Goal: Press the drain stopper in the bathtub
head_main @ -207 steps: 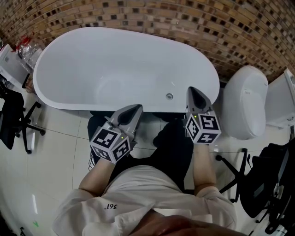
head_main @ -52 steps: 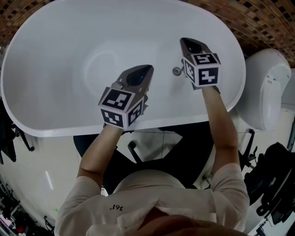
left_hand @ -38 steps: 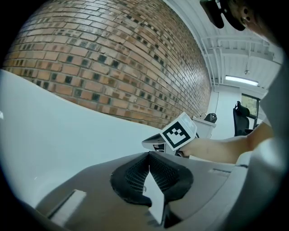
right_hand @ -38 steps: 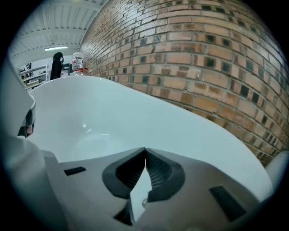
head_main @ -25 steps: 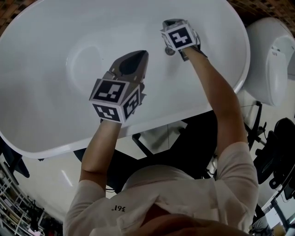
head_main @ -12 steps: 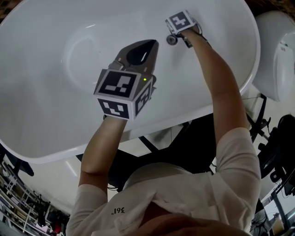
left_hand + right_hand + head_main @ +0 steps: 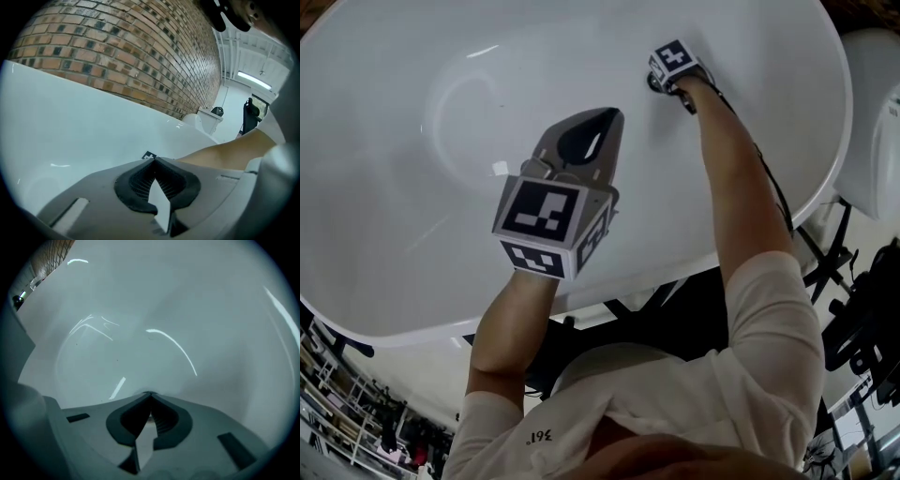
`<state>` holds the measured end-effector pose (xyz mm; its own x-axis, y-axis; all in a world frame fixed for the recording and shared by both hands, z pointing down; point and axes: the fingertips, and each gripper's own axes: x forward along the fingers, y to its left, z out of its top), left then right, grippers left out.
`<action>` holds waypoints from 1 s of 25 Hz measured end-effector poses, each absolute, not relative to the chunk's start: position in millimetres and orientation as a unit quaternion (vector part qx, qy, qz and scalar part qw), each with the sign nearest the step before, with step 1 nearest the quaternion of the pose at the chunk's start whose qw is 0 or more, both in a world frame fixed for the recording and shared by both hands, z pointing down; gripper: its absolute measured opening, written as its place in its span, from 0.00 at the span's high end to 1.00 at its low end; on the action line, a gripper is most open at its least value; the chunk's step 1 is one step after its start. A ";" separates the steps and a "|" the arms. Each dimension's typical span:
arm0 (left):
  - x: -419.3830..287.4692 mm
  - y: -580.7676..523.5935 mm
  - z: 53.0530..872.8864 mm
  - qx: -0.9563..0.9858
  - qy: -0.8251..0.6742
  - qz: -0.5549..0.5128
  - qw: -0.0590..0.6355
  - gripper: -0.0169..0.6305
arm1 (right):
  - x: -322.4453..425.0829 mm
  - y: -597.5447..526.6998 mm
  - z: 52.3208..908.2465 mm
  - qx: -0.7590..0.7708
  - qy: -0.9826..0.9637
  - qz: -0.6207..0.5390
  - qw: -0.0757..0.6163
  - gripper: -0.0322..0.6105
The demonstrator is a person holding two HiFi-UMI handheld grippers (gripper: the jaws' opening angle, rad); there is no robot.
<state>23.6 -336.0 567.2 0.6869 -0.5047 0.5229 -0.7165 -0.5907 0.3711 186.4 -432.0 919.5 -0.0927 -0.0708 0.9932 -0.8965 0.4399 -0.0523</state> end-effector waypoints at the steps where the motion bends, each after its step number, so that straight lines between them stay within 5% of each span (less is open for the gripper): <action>1: 28.0 -335.5 566.6 0.874 -0.347 0.184 0.286 0.96 | 190.0 -428.4 924.9 0.378 -0.635 0.374 0.560 0.93; 25: 29.3 -330.2 570.0 0.871 -0.332 0.168 0.321 0.96 | 179.2 -409.5 925.8 0.419 -0.612 0.398 0.540 0.93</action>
